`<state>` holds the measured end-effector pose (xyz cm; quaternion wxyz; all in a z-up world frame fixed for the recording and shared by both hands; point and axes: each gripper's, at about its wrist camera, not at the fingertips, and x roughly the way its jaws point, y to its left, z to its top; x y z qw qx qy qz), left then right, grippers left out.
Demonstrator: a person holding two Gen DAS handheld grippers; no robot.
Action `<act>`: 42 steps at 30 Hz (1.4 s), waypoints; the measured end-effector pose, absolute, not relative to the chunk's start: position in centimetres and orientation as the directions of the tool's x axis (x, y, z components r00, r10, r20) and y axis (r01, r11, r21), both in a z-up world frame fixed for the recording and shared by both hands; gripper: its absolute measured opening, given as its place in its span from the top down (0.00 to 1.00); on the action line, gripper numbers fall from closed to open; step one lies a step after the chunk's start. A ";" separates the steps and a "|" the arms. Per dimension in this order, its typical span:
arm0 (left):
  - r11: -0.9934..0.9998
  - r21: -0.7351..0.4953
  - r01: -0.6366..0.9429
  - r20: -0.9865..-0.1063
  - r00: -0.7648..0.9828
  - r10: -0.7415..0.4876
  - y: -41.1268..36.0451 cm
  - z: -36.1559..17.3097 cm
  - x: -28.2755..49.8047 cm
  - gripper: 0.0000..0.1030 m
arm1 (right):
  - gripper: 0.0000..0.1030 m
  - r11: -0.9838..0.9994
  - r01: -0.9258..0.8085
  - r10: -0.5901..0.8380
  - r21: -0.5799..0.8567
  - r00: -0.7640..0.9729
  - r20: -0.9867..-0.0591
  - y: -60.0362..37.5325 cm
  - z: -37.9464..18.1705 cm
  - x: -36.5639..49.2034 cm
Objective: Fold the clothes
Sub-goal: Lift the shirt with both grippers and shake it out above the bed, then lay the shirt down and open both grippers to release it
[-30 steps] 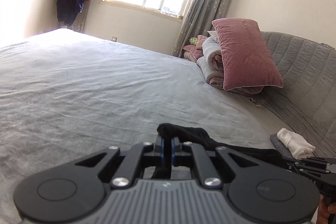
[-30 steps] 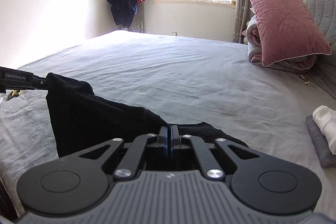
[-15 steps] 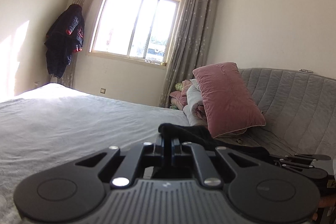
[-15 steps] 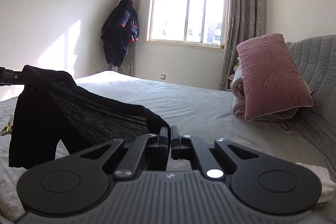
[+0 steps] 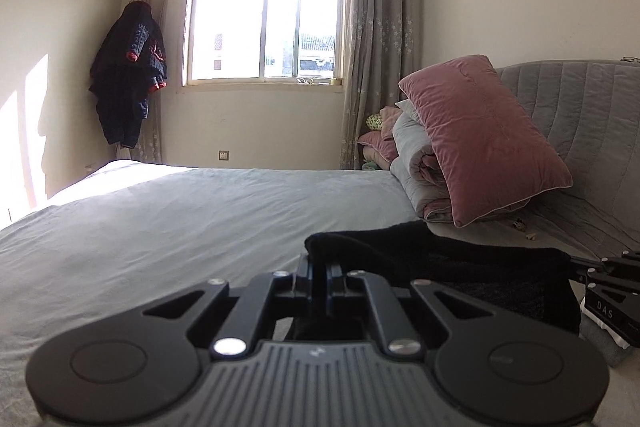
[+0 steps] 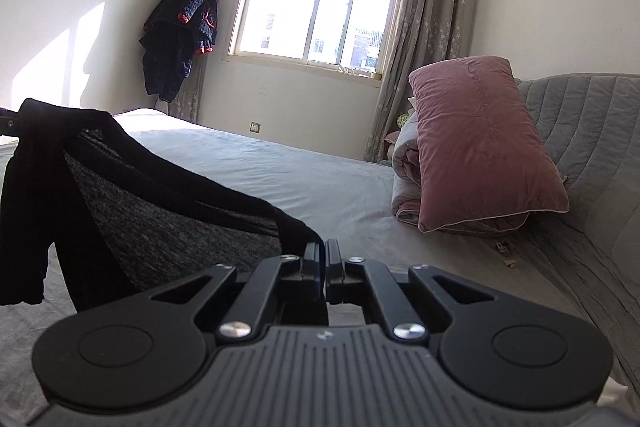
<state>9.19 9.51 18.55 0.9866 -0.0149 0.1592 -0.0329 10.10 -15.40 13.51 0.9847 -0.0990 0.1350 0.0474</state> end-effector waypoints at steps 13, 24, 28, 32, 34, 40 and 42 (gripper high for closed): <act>0.997 -0.079 -0.011 -0.467 0.884 -0.027 7.1 8.8 22.6 0.94 | 0.98 0.984 -0.043 -0.026 -0.174 0.927 -0.374 -16.7 6.9 20.8; 0.983 -0.182 -0.013 -0.518 0.851 -0.085 7.9 3.1 27.1 0.90 | 0.97 0.987 -0.064 -0.015 -0.150 0.880 -0.474 -16.9 1.5 24.6; 0.971 -0.237 0.010 -0.511 0.849 -0.133 8.0 2.1 27.1 0.55 | 0.87 0.989 -0.079 0.007 -0.121 0.864 -0.504 -16.9 0.8 24.3; 0.975 -0.220 0.027 -0.520 0.842 -0.141 7.7 2.0 26.7 0.46 | 0.57 0.988 -0.087 0.009 -0.129 0.860 -0.511 -17.1 0.9 23.5; 0.977 -0.213 0.030 -0.532 0.835 -0.141 7.7 2.0 26.2 0.45 | 0.51 0.987 -0.091 0.012 -0.135 0.869 -0.495 -17.2 1.3 22.7; 0.974 -0.224 0.032 -0.568 0.808 -0.157 7.8 1.9 24.1 0.39 | 0.51 0.985 -0.103 0.018 -0.137 0.859 -0.511 -17.8 1.9 20.6; 0.977 -0.211 0.027 -0.580 0.801 -0.147 7.8 2.0 23.2 0.39 | 0.51 0.985 -0.108 0.021 -0.138 0.855 -0.518 -17.8 2.0 19.8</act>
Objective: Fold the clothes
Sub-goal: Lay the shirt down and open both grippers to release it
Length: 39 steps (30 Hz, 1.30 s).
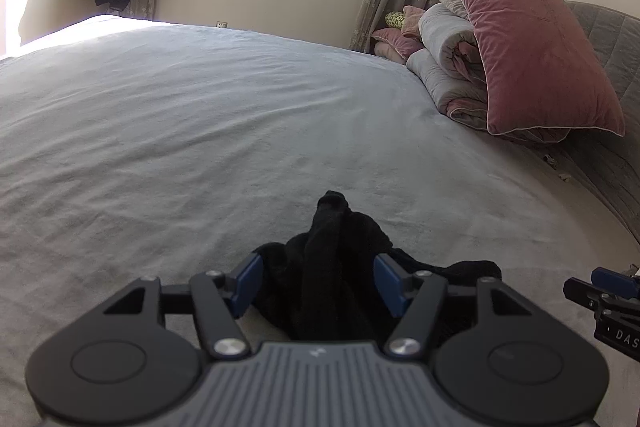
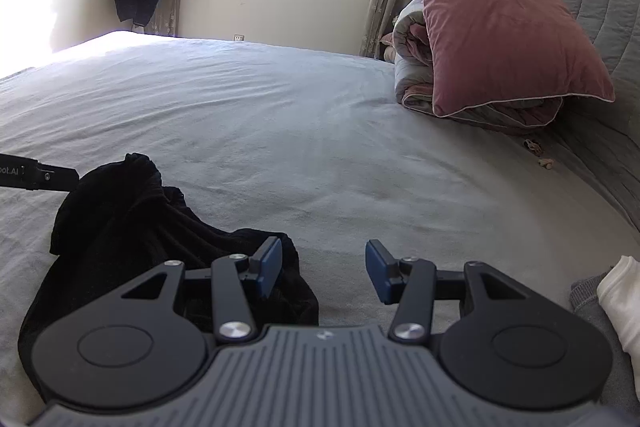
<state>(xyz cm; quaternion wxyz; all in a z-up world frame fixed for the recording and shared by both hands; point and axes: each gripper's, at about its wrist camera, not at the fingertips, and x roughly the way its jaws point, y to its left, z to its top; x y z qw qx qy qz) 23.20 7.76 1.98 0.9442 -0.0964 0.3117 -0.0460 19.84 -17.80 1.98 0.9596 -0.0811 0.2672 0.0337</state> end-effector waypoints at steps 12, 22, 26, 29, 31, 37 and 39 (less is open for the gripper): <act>0.984 -0.179 0.024 -0.635 0.761 -0.134 7.1 2.3 18.0 0.38 | 0.51 0.985 -0.137 0.058 -0.102 0.832 -0.552 -17.5 2.3 14.7; 0.993 -0.110 0.042 -0.706 0.700 -0.108 6.7 1.1 12.4 0.36 | 0.49 0.985 -0.163 0.099 -0.054 0.794 -0.600 -17.8 2.3 10.2; 0.984 -0.178 0.026 -0.712 0.686 -0.147 6.6 0.3 10.2 0.35 | 0.48 0.985 -0.171 0.128 -0.012 0.778 -0.614 -17.6 2.2 8.8; 0.976 -0.215 0.035 -0.712 0.679 -0.181 6.3 -0.7 9.2 0.35 | 0.48 0.982 -0.186 0.156 0.017 0.767 -0.623 -17.4 1.8 7.8; 0.973 -0.227 0.039 -0.709 0.679 -0.192 6.1 -1.3 8.7 0.35 | 0.48 0.978 -0.208 0.173 0.020 0.757 -0.630 -17.1 1.2 7.3; 0.959 -0.284 0.004 -0.711 0.670 -0.214 6.4 -2.1 9.0 0.35 | 0.49 0.971 -0.239 0.198 0.027 0.729 -0.656 -16.9 -0.3 6.6; 0.949 -0.314 -0.024 -0.708 0.672 -0.217 6.6 -2.0 9.4 0.35 | 0.70 0.971 -0.238 0.194 0.022 0.735 -0.649 -16.9 -0.1 6.6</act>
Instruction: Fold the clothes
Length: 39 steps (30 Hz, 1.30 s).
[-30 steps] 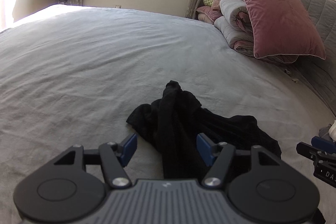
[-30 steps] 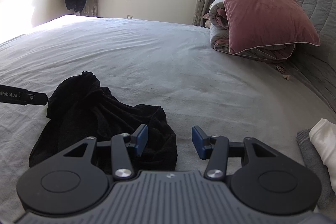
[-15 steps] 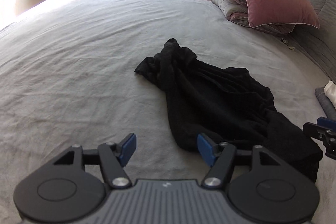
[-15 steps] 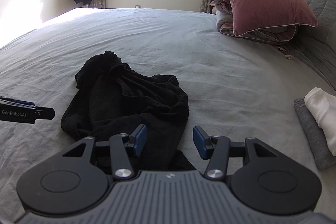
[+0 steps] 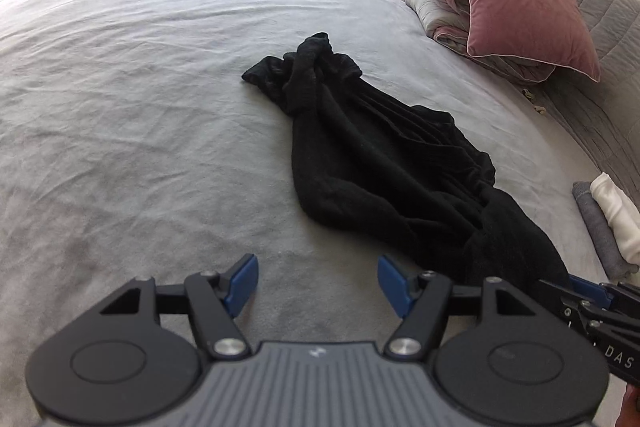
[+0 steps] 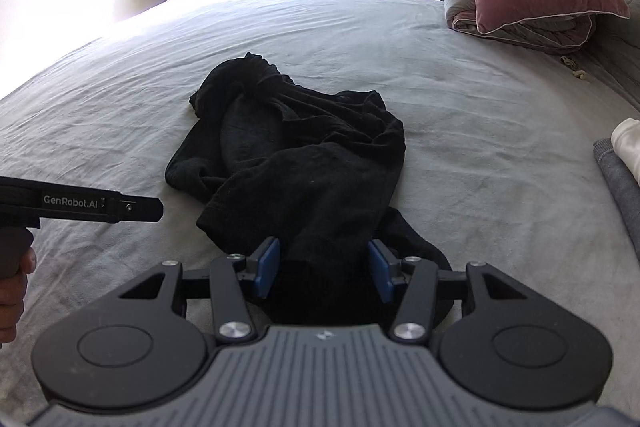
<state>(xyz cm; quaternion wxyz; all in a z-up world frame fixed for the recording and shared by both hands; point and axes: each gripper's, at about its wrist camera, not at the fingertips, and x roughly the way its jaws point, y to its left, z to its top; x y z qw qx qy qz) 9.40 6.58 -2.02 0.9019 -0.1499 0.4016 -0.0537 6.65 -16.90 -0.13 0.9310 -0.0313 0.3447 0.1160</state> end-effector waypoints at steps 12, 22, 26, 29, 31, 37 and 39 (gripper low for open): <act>0.936 -0.352 -0.020 -0.693 0.678 -0.247 5.3 -2.6 10.8 0.36 | 0.91 0.992 -0.115 0.119 0.043 0.828 -0.548 -20.7 2.8 8.5; 0.913 -0.405 0.054 -0.647 0.688 -0.327 4.6 -3.1 11.4 0.50 | 0.92 0.993 0.104 -0.058 0.053 0.835 -0.547 -27.1 1.3 12.1; 0.911 -0.404 0.084 -0.634 0.693 -0.345 4.3 -3.2 11.4 0.53 | 0.88 0.986 0.118 -0.029 0.113 0.809 -0.588 -28.1 0.2 12.6; 0.908 -0.409 0.096 -0.623 0.698 -0.354 4.4 -3.2 11.4 0.57 | 0.82 0.980 0.106 0.020 0.171 0.793 -0.609 -28.4 0.3 12.0; 0.902 -0.419 0.105 -0.606 0.708 -0.364 4.7 -3.2 11.4 0.59 | 0.59 0.976 0.093 0.045 0.196 0.795 -0.605 -28.3 0.7 11.2; 0.888 -0.442 0.127 -0.560 0.734 -0.384 5.1 -3.8 11.8 0.74 | 0.64 0.967 -0.006 0.168 0.253 0.760 -0.627 -27.2 1.5 8.5; 0.879 -0.457 0.134 -0.550 0.734 -0.398 5.0 -4.1 11.9 0.78 | 0.66 0.963 -0.033 0.207 0.267 0.724 -0.658 -26.5 0.9 8.0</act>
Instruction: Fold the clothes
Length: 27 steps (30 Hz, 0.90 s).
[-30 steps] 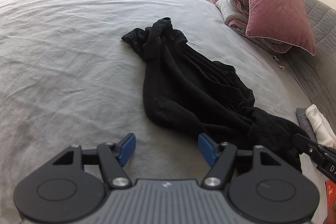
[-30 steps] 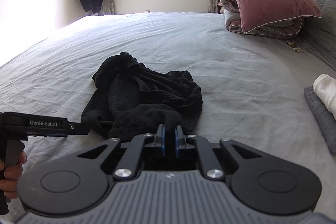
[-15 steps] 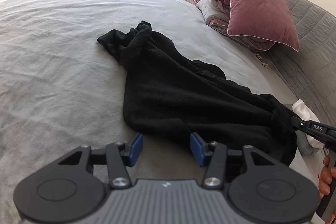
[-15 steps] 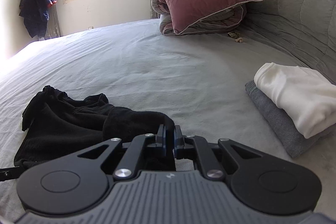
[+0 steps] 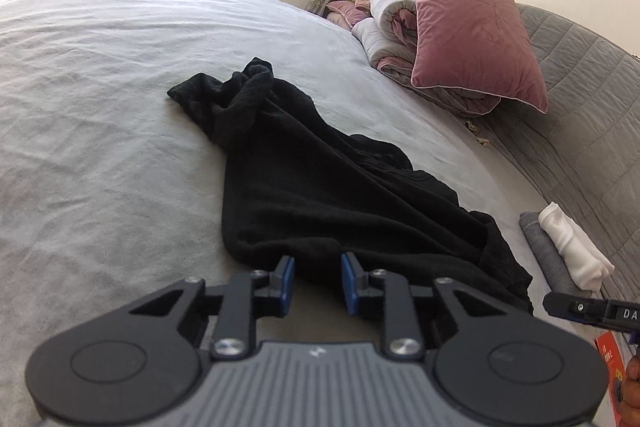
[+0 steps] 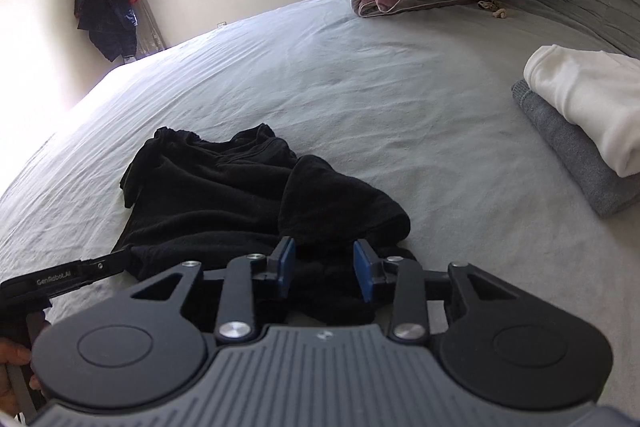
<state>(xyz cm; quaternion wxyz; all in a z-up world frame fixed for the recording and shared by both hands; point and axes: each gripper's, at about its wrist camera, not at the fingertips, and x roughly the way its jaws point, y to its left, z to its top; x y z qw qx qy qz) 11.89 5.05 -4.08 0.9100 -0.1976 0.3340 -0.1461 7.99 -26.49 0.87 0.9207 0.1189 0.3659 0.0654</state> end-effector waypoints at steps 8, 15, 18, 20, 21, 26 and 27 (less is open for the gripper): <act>0.865 -0.468 0.182 -0.515 0.739 -0.434 4.3 -4.6 12.1 0.99 | 0.66 0.902 -0.056 0.368 0.429 0.620 -0.693 -24.8 -3.0 8.6; 0.903 -0.363 0.230 -0.437 0.814 -0.383 4.2 -1.4 10.4 1.00 | 0.95 0.857 -0.089 0.446 0.507 0.619 -0.646 -24.4 -2.0 8.6; 0.908 -0.344 0.239 -0.407 0.833 -0.373 4.4 0.3 9.9 1.00 | 0.95 0.840 -0.136 0.478 0.526 0.645 -0.596 -24.4 0.2 7.3; 0.911 -0.330 0.246 -0.387 0.846 -0.368 4.6 1.4 9.6 1.00 | 0.95 0.823 -0.168 0.502 0.543 0.663 -0.555 -24.4 1.9 6.2; 0.914 -0.319 0.249 -0.378 0.852 -0.364 4.6 2.0 9.4 1.00 | 0.95 0.816 -0.184 0.511 0.548 0.672 -0.536 -24.4 2.7 5.6; 0.931 -0.257 0.258 -0.341 0.878 -0.337 4.8 4.8 8.0 1.00 | 0.95 0.756 -0.262 0.580 0.600 0.694 -0.428 -24.5 6.4 3.4; 0.936 -0.245 0.254 -0.334 0.884 -0.327 4.9 5.3 7.8 1.00 | 0.95 0.738 -0.279 0.598 0.614 0.692 -0.404 -24.5 7.0 3.1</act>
